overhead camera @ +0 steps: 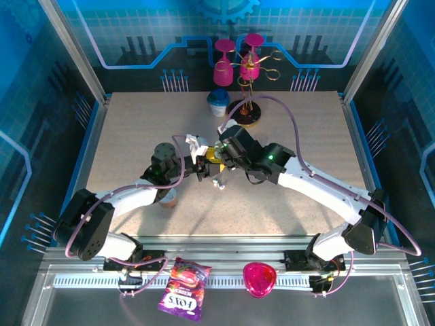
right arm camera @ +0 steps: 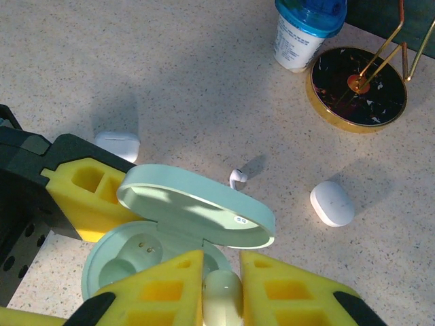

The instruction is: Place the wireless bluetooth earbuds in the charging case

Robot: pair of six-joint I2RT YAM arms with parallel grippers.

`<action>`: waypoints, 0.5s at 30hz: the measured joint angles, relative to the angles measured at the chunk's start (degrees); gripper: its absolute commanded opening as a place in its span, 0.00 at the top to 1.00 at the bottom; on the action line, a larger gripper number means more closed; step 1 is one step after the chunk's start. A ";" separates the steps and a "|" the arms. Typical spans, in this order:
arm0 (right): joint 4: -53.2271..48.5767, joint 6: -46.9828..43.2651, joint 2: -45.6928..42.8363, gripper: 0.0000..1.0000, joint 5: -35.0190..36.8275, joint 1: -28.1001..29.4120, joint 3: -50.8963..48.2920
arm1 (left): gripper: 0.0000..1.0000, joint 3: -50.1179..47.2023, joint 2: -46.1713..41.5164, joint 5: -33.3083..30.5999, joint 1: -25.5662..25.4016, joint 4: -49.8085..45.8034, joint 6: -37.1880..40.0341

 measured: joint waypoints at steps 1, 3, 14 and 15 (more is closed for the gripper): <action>0.00 0.00 0.00 0.83 0.04 -0.07 -0.04 | 0.59 0.00 -0.02 0.00 0.00 0.00 0.00; 0.11 0.02 0.00 0.83 0.20 -0.09 -0.22 | 0.59 0.00 -0.02 0.00 0.00 0.00 0.00; 0.20 -0.22 0.22 0.81 1.11 -0.15 -0.55 | 0.59 0.07 -0.02 0.02 0.00 0.24 -0.02; 0.20 -0.28 0.22 0.81 1.07 -0.22 -0.55 | 0.59 0.11 -0.02 0.02 0.00 0.24 -0.02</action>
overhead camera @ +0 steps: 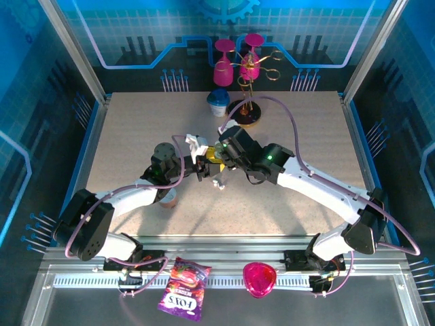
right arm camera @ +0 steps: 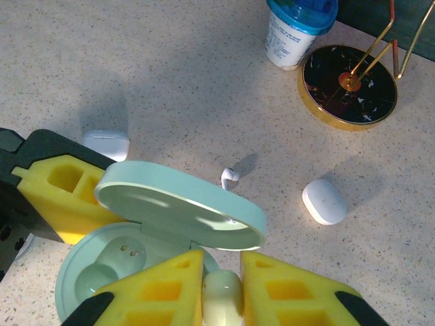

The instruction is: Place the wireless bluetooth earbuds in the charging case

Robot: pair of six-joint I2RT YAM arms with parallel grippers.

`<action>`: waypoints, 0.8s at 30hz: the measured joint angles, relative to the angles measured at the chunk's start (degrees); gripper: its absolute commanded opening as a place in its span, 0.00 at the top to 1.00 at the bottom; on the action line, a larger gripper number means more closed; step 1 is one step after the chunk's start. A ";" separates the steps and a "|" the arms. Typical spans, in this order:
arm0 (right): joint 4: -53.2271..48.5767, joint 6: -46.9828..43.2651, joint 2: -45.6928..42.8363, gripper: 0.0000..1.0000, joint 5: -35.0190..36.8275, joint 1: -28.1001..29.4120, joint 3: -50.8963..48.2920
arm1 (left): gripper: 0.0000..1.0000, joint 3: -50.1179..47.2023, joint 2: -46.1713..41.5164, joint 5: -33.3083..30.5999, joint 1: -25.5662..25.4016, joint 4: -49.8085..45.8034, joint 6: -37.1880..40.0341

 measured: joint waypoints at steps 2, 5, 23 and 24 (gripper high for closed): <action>0.35 -0.13 0.00 0.80 -0.26 -0.15 -0.15 | 0.59 0.04 0.00 0.00 0.00 -0.02 0.00; 0.92 -0.13 0.02 0.79 -1.29 -0.44 -0.44 | 0.59 0.04 0.00 -0.04 0.02 -0.13 -0.02; 4.79 1.20 -1.75 0.68 -8.09 -2.49 -3.19 | 0.59 0.04 0.00 -0.17 0.00 -1.16 -0.44; 5.46 1.40 -2.19 0.68 -9.14 -2.69 -3.69 | 0.59 0.04 0.00 -0.17 0.00 -0.94 -0.48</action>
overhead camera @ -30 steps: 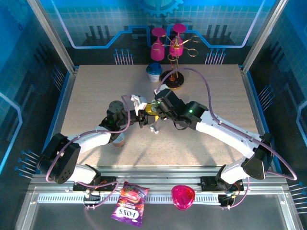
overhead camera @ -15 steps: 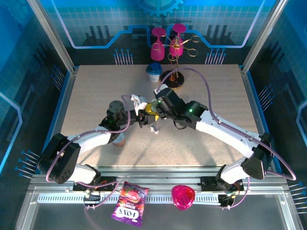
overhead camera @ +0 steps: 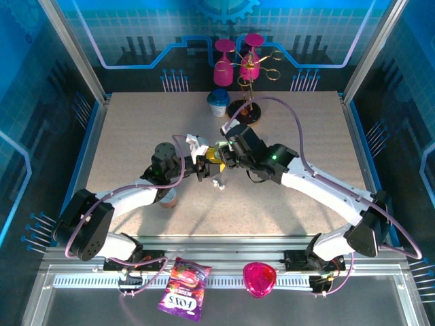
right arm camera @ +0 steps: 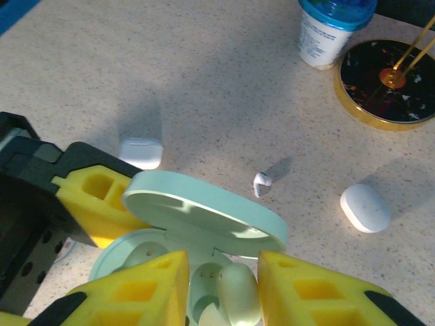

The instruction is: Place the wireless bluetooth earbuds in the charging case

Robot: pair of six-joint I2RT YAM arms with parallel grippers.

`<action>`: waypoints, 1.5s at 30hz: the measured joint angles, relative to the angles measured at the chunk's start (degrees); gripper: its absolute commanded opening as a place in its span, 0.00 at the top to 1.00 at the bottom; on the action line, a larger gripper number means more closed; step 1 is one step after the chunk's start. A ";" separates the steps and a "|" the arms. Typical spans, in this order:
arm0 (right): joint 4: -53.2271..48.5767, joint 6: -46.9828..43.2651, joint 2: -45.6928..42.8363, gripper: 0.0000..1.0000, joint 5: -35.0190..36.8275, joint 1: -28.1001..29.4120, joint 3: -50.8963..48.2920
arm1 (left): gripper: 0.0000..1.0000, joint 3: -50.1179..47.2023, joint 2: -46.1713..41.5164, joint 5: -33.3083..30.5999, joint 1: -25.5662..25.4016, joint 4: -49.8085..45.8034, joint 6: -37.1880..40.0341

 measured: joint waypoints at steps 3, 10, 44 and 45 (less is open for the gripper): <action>1.92 0.57 -1.44 0.68 -3.08 -1.33 -1.90 | 0.59 0.00 0.00 0.02 0.00 0.59 -0.61; 4.22 1.99 -2.75 0.66 -7.85 -2.86 -3.28 | 0.59 0.00 0.00 0.02 0.00 1.92 -0.98; 11.06 4.07 -7.96 0.49 -19.93 -5.92 -8.31 | 0.59 0.00 1.99 0.70 0.00 9.09 -2.19; 11.10 4.13 -7.98 0.49 -20.35 -5.99 -8.31 | 0.59 0.00 1.99 0.70 0.00 9.11 -2.27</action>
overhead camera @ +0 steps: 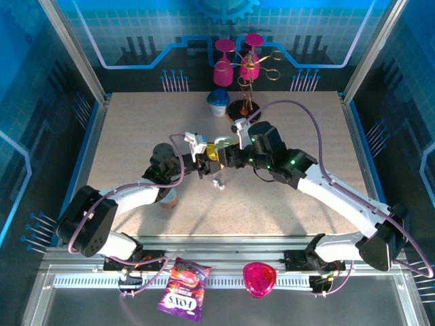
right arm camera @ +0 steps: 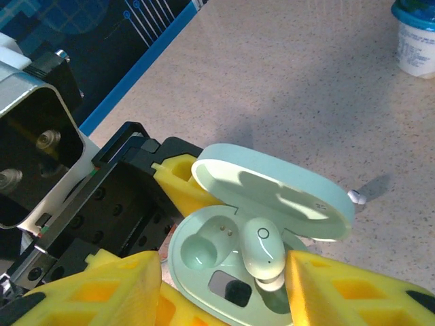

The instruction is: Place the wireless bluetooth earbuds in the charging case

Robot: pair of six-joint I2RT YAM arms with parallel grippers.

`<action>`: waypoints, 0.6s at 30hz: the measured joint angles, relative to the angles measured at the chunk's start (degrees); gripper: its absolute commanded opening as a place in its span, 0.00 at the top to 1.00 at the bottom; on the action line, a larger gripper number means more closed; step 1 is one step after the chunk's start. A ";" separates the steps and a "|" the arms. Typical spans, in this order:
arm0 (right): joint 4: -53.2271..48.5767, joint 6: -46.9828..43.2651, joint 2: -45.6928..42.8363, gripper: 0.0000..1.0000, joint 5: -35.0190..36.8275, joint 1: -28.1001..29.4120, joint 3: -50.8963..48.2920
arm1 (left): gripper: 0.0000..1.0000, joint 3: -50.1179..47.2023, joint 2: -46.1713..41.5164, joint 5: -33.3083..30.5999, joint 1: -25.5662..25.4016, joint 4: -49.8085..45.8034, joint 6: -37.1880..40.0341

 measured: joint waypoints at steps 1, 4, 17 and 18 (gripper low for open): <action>0.11 0.00 -0.04 0.49 -0.35 -0.07 0.00 | 0.59 0.00 0.00 0.00 0.00 0.00 -0.09; 0.24 0.00 -0.26 0.49 -0.55 -0.22 0.00 | 0.59 0.00 0.00 0.00 0.00 0.00 -0.09; 1.55 0.70 -3.61 0.42 0.98 -0.22 -1.53 | 0.59 -0.02 0.00 0.17 0.00 3.10 -0.15; 1.90 0.83 -3.91 0.42 1.05 -0.22 -1.88 | 0.59 -0.04 0.00 0.17 0.00 3.50 -0.11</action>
